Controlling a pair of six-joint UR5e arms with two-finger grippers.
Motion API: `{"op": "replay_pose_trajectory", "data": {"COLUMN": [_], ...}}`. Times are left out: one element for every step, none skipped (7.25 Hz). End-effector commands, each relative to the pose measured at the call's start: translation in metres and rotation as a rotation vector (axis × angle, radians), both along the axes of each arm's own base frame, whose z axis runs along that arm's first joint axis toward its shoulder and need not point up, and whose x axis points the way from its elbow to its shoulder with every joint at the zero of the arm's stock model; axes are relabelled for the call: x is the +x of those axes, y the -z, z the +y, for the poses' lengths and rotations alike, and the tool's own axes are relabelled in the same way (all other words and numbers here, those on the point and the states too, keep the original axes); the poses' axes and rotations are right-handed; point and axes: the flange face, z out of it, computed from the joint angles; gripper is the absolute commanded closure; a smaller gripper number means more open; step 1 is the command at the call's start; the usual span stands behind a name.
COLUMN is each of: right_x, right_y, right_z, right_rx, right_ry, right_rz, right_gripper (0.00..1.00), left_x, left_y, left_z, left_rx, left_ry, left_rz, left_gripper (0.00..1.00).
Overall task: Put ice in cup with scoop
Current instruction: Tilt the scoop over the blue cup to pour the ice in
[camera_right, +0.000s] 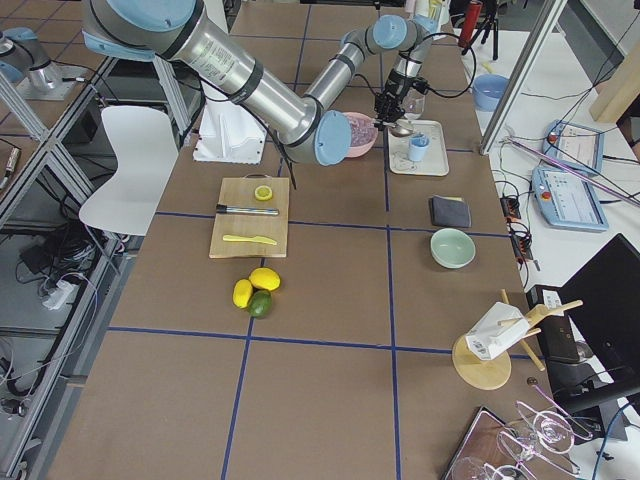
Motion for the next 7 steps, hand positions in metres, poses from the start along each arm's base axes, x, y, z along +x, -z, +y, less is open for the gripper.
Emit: {"op": "replay_pose_trajectory", "data": {"right_x": [0.0,0.0,0.002,0.008,0.032,0.069,0.119], "right_y": [-0.001,-0.002,-0.003,0.0,0.0,-0.018,-0.039], "right_z": [0.0,0.0,0.002,0.007,0.024,0.049,0.064], "right_rx": [-0.009,-0.008,-0.005,-0.005,-0.009,0.029,0.062], "right_ry": [0.002,0.005,0.005,0.003,-0.007,-0.022,-0.066], "right_rz": [0.008,0.008,0.005,0.005,0.007,-0.028,-0.059], "right_gripper": [1.0,1.0,1.0,1.0,1.0,1.0,1.0], "left_x": [0.0,0.0,0.0,0.0,0.0,0.0,0.0], "left_y": [0.002,0.002,0.002,0.001,-0.001,-0.003,-0.003], "left_z": [-0.001,-0.001,-0.001,-0.001,-0.001,-0.001,-0.001], "left_rx": [0.002,0.002,0.002,-0.002,-0.004,-0.01,-0.01], "left_ry": [0.0,0.0,0.001,0.001,0.0,0.001,0.001], "left_rz": [0.001,0.001,0.001,0.0,0.0,-0.001,-0.001], "left_gripper": [0.0,0.0,0.0,0.0,0.0,0.0,0.0]}}
